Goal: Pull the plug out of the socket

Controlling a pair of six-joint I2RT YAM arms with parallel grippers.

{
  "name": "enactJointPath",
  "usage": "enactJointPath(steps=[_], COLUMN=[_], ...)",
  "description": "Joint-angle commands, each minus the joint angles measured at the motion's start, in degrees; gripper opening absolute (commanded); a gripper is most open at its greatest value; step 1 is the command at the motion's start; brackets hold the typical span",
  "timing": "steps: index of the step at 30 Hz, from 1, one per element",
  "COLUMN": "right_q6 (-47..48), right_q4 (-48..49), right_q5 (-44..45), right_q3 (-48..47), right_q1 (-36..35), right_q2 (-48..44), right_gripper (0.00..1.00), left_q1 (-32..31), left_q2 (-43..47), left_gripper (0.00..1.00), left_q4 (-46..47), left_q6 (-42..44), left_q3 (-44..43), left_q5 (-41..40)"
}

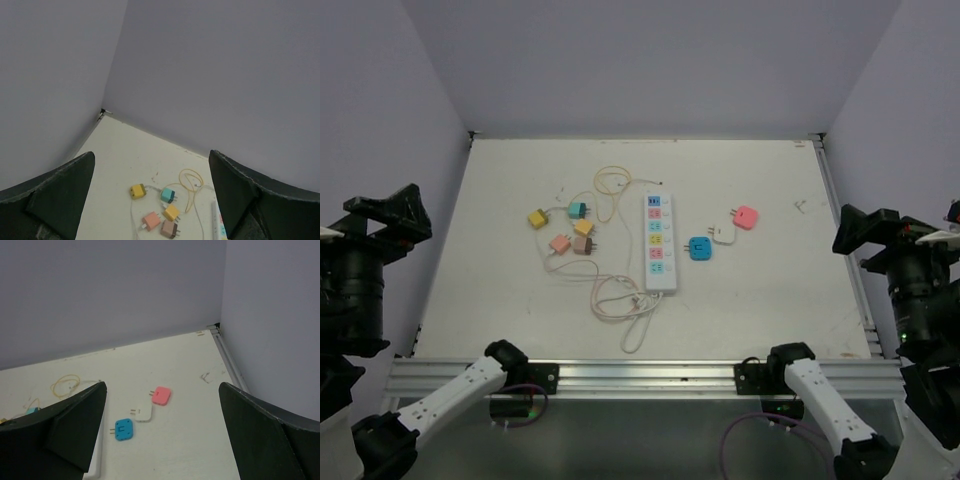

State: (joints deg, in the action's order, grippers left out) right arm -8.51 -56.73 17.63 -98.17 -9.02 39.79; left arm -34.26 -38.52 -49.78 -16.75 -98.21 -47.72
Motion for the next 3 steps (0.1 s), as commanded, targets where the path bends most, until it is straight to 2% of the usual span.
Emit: enactJointPath(steps=[1, 3], right_q6=[1.7, 2.3], right_q4=[4.0, 4.7], right_q5=[2.1, 2.3], right_q3=[0.3, 0.8], right_q1=[-0.7, -0.8], right_q2=[-0.8, -1.2], right_gripper=[0.99, 0.99], left_q1=[-0.1, -0.1], left_q2=[1.4, 2.0], left_gripper=[1.00, 1.00], left_q4=[2.8, 3.7], left_q6=[1.5, 1.5], left_q3=[0.7, 1.6], left_q5=[-3.6, -4.0])
